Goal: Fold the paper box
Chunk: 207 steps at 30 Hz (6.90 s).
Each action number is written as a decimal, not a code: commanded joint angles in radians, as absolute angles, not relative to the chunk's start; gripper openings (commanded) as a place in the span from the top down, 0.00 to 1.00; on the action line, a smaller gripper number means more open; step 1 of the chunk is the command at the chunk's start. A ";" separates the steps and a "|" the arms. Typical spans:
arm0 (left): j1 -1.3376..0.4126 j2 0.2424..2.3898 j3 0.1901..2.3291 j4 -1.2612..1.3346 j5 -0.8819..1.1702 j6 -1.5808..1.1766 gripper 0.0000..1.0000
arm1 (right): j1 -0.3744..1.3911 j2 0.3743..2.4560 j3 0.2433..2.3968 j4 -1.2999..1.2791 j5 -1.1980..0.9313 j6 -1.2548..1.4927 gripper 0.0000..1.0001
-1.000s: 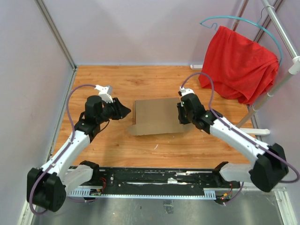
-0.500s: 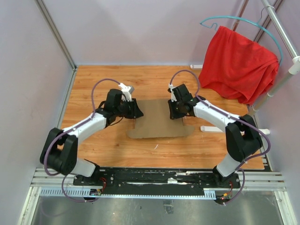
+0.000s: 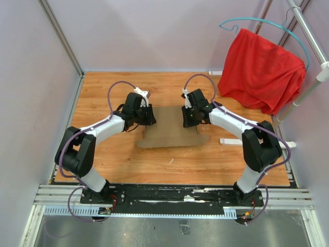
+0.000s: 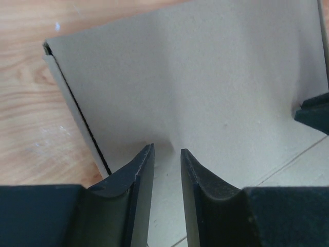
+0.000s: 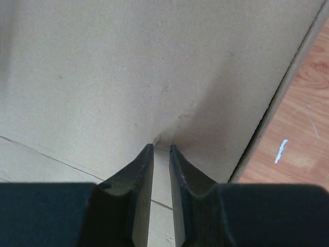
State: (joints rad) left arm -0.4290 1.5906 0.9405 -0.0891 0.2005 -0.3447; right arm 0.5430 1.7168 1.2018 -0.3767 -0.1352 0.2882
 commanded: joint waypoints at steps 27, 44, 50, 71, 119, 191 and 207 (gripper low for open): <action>-0.431 1.469 0.725 0.076 0.093 -0.449 0.38 | 0.366 1.657 1.023 -0.181 -0.412 0.346 0.19; -0.408 1.675 0.989 0.026 0.038 -0.385 0.39 | 0.405 1.797 1.232 -0.204 -0.328 0.377 0.22; -0.360 1.684 1.058 -0.016 -0.033 -0.396 0.37 | 0.404 1.811 1.322 -0.271 -0.216 0.368 0.14; -0.349 1.269 0.635 0.114 0.072 -0.480 0.14 | 0.402 1.391 0.973 -0.283 -0.125 0.335 0.01; -0.420 1.430 0.763 -0.014 0.202 -0.378 0.21 | 0.546 1.576 1.089 -0.323 -0.259 0.314 0.01; -0.451 1.438 0.949 -0.401 0.068 -0.329 0.34 | 0.516 1.584 1.106 -0.297 -0.593 0.439 0.04; -0.451 1.399 0.977 -0.425 0.084 -0.336 0.34 | 0.459 1.530 1.086 -0.282 -0.651 0.485 0.05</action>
State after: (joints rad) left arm -0.4343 1.4345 0.9356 -0.4530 0.0116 -0.3351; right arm 0.4679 1.5627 1.0874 -0.3401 -0.5713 0.4561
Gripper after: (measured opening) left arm 0.665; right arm 0.954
